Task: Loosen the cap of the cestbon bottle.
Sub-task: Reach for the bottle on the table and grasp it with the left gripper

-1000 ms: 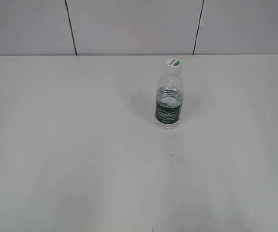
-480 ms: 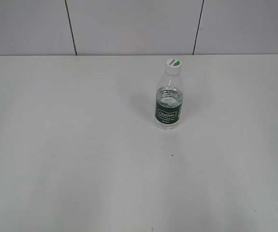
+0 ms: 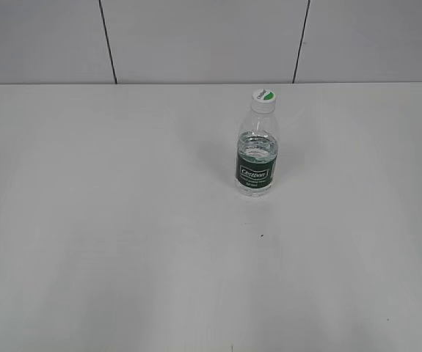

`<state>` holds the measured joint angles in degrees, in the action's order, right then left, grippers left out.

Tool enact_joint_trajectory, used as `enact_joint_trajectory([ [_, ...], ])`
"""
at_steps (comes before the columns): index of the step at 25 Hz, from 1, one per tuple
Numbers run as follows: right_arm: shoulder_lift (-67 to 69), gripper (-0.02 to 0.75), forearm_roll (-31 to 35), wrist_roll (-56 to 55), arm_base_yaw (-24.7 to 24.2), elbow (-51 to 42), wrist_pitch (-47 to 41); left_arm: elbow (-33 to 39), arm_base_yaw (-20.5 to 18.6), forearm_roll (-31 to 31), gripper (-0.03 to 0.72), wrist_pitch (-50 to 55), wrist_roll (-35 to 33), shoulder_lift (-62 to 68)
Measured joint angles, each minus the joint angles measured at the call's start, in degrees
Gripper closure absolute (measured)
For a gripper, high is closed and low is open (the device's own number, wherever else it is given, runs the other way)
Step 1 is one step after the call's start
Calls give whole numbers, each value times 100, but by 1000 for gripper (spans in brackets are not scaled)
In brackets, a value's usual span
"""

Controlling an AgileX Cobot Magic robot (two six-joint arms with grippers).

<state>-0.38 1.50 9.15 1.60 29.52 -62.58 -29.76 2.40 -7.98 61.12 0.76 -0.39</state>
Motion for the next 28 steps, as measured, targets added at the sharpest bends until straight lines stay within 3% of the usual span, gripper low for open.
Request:
enact_joint_trajectory([
  [5, 0, 349, 0, 0, 0, 0, 0, -38, 0, -50, 445, -148, 0, 0],
  [12, 0, 349, -17, 0, 0, 0, 0, -275, 0, -49, 445, -1727, 0, 418],
  [17, 0, 349, -22, 0, 0, 0, 0, -281, 0, -49, 445, -2706, 0, 1662],
  [28, 0, 349, -22, 0, 0, 0, 0, -281, 0, -115, 445, -6329, 0, 5059],
])
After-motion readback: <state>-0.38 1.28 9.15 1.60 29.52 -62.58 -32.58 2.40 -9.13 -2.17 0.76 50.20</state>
